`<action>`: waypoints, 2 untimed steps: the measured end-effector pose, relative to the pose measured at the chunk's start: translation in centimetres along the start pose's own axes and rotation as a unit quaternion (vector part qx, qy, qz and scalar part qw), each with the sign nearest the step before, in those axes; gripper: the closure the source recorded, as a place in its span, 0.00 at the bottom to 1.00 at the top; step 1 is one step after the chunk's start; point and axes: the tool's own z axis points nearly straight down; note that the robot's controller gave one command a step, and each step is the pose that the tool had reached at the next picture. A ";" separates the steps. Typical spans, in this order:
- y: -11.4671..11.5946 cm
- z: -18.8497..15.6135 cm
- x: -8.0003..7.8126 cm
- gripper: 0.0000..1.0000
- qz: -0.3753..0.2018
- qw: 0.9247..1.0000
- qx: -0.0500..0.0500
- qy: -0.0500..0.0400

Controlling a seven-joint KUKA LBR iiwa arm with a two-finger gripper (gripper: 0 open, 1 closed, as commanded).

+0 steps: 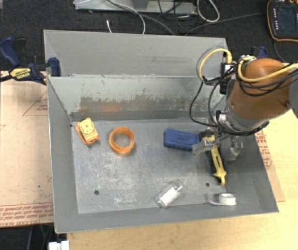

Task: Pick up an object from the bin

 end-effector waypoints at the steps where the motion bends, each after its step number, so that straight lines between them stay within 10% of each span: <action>1: 0.1 2.3 -3.5 0.00 0.285 0.959 0.003 -0.001; 2: 0.2 2.8 -2.2 1.00 0.038 0.999 0.001 -0.001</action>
Offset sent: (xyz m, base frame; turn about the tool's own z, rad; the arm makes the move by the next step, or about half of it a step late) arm -0.0012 0.0094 -0.0318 -0.5608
